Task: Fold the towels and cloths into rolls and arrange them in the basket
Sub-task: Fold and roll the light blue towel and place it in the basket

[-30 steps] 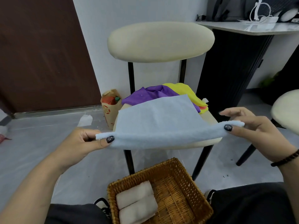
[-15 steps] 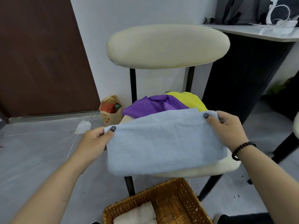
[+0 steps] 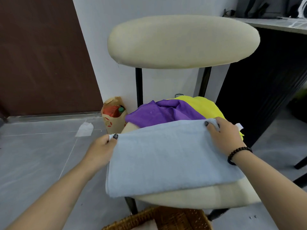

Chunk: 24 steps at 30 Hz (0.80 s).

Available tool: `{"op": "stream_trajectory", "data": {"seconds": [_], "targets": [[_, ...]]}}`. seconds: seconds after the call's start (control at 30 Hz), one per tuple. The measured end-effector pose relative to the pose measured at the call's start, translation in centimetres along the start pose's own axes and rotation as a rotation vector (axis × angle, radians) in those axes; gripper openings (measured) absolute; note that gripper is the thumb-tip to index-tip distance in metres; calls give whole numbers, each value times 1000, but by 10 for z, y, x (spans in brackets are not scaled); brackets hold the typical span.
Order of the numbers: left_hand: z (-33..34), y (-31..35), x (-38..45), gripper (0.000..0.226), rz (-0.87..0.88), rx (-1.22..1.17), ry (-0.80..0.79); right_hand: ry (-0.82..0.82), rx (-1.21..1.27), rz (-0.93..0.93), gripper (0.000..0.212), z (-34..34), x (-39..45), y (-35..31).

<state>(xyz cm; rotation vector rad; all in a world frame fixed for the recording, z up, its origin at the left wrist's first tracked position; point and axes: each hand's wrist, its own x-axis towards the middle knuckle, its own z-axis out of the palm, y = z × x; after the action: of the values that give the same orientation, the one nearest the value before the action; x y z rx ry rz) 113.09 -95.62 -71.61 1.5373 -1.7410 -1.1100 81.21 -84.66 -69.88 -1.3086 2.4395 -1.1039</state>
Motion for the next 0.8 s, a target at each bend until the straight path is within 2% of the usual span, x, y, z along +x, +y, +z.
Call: {"op": "stream_trajectory", "data": {"seconds": [0.2, 0.33, 0.4, 0.5, 0.57, 0.6, 0.63, 0.67, 0.73, 0.8], "targets": [[15, 10, 14, 28, 46, 238, 121, 31, -40, 39, 25, 4, 8, 0], [24, 14, 21, 25, 80, 281, 163, 72, -64, 43, 26, 8, 15, -4], [25, 13, 25, 24, 66, 339, 146, 75, -87, 54, 27, 10, 18, -5], [25, 10, 30, 27, 72, 567, 86, 32, -168, 66, 27, 13, 24, -3], [24, 12, 32, 17, 96, 681, 104, -31, -225, 67, 25, 14, 28, -1], [23, 14, 32, 9, 128, 688, 115, -57, -218, 66, 19, 13, 30, -1], [23, 15, 34, 12, 188, 677, 124, -80, -195, 60, 9, 10, 30, -2], [25, 17, 35, 22, 265, 665, 114, -101, -175, 43, 12, 8, 30, -4], [30, 23, 38, 28, 399, 595, 46, -155, -167, -30, 35, 5, 31, -9], [39, 30, 36, 24, 442, 486, -66, -184, -186, -90, 34, 6, 31, -14]]}}
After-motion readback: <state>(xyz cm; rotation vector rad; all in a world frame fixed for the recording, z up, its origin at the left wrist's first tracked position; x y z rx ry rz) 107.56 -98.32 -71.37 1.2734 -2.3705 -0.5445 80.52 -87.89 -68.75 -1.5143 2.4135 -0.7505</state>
